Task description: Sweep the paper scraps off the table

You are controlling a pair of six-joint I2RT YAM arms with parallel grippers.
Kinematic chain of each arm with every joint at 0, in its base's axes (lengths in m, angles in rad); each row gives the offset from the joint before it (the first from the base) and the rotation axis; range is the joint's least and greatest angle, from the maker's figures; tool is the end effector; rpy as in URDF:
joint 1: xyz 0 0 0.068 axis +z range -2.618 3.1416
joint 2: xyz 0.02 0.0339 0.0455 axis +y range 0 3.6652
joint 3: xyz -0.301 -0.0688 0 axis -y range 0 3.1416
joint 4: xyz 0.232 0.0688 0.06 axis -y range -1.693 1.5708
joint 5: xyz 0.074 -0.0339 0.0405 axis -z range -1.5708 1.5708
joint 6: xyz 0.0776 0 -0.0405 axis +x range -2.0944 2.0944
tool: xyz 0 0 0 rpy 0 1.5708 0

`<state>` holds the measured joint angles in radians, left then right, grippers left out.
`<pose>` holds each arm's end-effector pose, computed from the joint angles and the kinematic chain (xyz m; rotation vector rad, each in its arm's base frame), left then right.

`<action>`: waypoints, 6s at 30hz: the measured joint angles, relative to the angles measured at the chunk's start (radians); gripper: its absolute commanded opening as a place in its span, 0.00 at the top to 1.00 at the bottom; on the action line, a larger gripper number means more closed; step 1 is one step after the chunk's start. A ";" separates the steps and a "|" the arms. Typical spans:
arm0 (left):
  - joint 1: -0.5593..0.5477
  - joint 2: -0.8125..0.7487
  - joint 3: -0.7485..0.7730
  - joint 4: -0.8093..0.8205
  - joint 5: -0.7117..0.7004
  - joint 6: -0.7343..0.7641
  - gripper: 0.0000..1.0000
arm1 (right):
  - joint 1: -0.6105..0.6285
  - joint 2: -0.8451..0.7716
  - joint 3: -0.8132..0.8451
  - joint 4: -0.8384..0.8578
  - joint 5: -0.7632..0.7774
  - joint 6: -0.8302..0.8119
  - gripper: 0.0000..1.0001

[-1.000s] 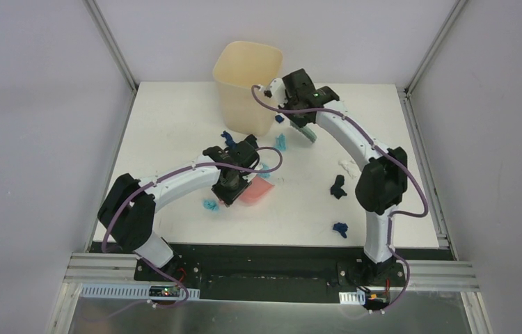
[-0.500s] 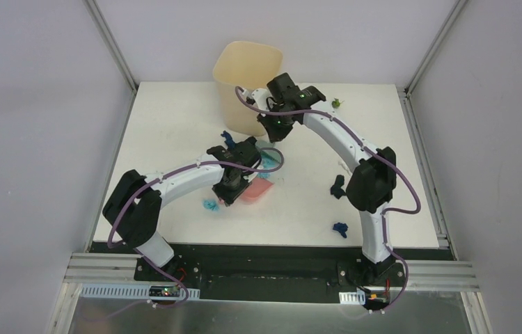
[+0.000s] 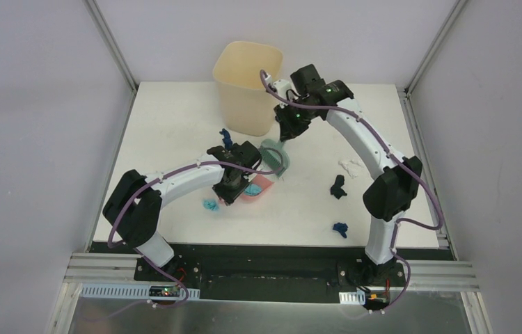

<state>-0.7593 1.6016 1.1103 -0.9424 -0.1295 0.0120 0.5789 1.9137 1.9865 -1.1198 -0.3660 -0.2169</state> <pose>0.2120 -0.1874 0.2083 1.1031 2.7523 0.1047 0.3376 0.2538 0.3469 -1.1387 2.3726 0.6053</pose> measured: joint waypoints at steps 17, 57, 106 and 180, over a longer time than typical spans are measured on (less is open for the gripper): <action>0.027 -0.011 0.000 0.027 0.028 -0.024 1.00 | -0.029 -0.115 -0.422 0.637 0.561 -0.610 1.00; 0.027 0.032 0.000 0.025 0.035 -0.026 1.00 | 0.100 -0.140 -0.330 0.214 0.019 -0.465 1.00; 0.025 0.032 0.000 0.050 0.106 -0.026 1.00 | -0.386 0.342 0.110 0.466 0.395 -0.763 1.00; -0.018 -0.067 0.411 -0.100 -0.177 -0.038 0.99 | -0.561 -0.638 -0.946 0.570 -0.507 0.239 1.00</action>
<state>-0.7776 1.5349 1.5211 -1.0428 -0.3069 -0.0261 0.0177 1.2755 1.0409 -0.5495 -0.8730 0.0219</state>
